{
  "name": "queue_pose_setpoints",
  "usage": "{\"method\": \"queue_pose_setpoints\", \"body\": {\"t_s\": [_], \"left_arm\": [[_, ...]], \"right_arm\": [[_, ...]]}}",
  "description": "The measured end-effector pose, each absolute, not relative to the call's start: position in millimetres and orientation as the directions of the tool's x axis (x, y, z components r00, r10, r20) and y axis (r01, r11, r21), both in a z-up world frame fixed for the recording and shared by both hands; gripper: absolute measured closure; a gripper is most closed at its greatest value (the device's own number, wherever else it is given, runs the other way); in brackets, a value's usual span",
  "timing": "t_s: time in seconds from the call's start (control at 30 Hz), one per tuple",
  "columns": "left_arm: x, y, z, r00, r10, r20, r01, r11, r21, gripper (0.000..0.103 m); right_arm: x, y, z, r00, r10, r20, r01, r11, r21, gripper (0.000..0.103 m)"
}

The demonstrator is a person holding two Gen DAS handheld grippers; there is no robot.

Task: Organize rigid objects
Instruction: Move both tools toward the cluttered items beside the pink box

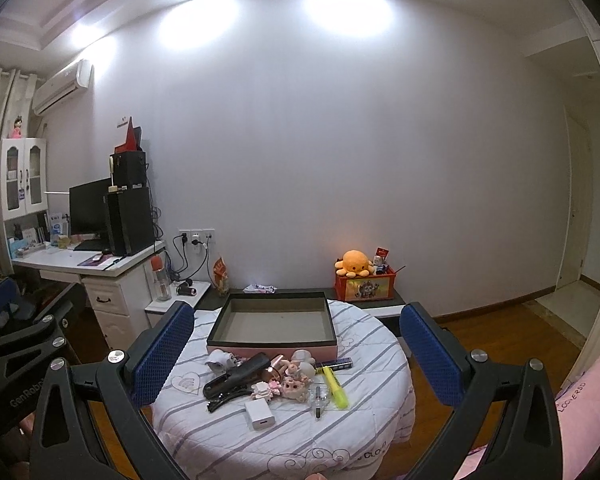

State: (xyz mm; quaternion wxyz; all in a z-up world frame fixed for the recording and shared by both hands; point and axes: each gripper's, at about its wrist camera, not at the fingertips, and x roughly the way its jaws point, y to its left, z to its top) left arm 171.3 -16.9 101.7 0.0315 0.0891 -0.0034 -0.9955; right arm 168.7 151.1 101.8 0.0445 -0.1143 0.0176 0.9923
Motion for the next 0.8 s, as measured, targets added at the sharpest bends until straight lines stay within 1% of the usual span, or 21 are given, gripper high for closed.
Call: {"method": "queue_pose_setpoints", "body": {"t_s": [0.5,0.8], "left_arm": [[171.6,-11.5,101.8,-0.979,-0.054,-0.195,0.053,-0.999,0.012,0.0],[156.8,-14.5,96.7,-0.971,-0.055,-0.231,0.057,-0.998,-0.003,0.0]], "right_arm": [[169.3,152.5,99.5,-0.968,0.085,-0.235,-0.094,-0.995,0.029,0.0],[160.3,152.5,96.4,-0.963,0.081,-0.257,-0.09,-0.996,0.026,0.0]]}}
